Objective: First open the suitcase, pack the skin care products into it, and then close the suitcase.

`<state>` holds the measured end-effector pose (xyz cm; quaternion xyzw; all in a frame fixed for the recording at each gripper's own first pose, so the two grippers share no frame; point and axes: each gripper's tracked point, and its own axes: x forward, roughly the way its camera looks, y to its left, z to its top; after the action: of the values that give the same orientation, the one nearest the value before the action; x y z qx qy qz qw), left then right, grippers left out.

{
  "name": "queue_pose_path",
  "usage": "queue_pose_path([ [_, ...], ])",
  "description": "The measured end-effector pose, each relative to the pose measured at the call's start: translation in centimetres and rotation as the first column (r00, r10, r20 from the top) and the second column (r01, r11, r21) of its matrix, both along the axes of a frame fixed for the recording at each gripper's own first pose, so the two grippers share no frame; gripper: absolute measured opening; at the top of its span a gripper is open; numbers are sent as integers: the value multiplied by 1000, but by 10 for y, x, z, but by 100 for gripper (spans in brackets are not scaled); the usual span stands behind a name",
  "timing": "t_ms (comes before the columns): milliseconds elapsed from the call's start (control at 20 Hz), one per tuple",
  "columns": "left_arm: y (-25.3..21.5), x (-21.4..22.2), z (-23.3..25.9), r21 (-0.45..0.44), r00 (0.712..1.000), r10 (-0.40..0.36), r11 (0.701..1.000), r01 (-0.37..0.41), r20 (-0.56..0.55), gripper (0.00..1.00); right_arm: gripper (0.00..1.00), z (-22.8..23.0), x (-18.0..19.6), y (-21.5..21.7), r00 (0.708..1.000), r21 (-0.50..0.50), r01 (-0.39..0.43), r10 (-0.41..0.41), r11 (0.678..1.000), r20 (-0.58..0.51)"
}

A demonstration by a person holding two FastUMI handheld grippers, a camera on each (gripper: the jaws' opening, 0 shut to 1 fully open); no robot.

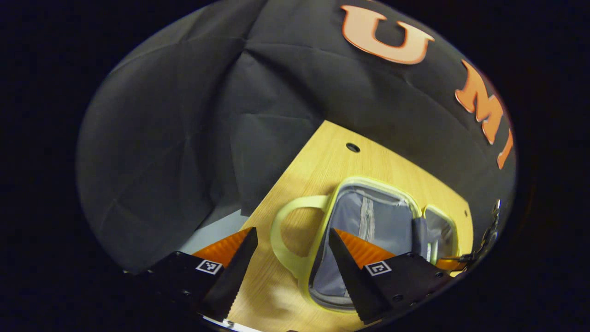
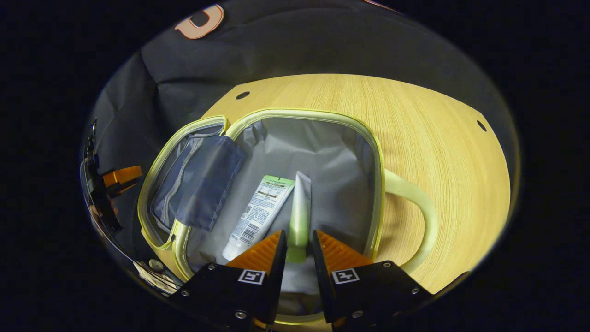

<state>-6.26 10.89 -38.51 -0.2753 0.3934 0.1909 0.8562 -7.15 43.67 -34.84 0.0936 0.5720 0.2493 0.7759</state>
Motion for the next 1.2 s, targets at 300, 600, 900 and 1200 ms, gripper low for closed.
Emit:
queue_pose_path([
  [300,23,2,-23,-237,985,171,958,-161,20,95,58,35,8,-17,996,50,29,-32,998,78],
  [600,4,9,-59,-359,985,174,918,-170,-22,64,72,83,15,-45,981,126,78,-98,989,165],
  [900,4,16,-49,-295,997,77,953,-75,-5,13,75,122,28,-93,945,150,179,-212,972,247],
  [1200,2,34,12,-104,996,-34,994,42,79,8,78,149,62,-153,850,66,260,-260,963,457],
])
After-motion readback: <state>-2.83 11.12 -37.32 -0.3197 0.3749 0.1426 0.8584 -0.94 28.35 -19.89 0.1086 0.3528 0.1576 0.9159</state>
